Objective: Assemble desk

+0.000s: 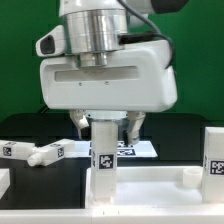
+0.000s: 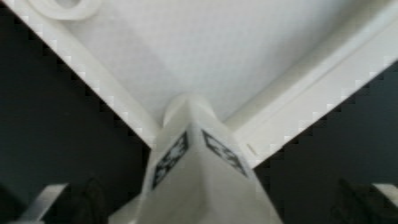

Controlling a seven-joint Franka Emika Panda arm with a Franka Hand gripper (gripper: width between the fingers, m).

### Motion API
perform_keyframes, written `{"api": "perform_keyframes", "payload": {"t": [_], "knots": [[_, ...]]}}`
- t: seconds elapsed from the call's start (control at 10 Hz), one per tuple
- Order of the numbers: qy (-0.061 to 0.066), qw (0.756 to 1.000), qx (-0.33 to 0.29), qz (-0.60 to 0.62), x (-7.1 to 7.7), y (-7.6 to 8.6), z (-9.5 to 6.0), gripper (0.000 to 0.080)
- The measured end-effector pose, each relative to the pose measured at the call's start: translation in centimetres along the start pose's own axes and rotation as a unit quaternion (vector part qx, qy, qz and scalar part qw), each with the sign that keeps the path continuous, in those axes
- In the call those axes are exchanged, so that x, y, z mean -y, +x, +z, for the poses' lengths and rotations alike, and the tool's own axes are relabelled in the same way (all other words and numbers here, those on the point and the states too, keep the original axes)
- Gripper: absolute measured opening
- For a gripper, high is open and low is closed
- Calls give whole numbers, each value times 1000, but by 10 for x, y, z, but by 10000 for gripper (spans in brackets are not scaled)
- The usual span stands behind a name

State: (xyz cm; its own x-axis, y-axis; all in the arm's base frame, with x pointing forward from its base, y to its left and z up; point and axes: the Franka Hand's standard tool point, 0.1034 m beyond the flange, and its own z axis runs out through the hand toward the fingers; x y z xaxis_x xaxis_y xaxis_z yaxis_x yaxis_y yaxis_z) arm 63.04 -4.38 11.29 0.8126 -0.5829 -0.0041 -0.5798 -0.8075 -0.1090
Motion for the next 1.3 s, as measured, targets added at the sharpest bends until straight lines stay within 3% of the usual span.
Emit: {"api": "perform_keyframes", "payload": {"t": [0.2, 0.3, 0.4, 0.6, 0.8, 0.9, 1.1, 1.3], "knots": [[-5, 996, -1, -92, -1, 1, 0, 648], [-25, 961, -13, -277, -2, 6, -2, 649], [-24, 933, -11, -359, -5, 8, -2, 649], [-24, 940, -11, -341, -6, 8, -2, 649], [-23, 956, -12, -293, -6, 8, -1, 328], [-20, 970, -22, -243, -5, 10, -1, 284], [-12, 986, -57, -153, -3, 12, 0, 284], [1, 996, -57, 72, -7, 13, 0, 284]]}}
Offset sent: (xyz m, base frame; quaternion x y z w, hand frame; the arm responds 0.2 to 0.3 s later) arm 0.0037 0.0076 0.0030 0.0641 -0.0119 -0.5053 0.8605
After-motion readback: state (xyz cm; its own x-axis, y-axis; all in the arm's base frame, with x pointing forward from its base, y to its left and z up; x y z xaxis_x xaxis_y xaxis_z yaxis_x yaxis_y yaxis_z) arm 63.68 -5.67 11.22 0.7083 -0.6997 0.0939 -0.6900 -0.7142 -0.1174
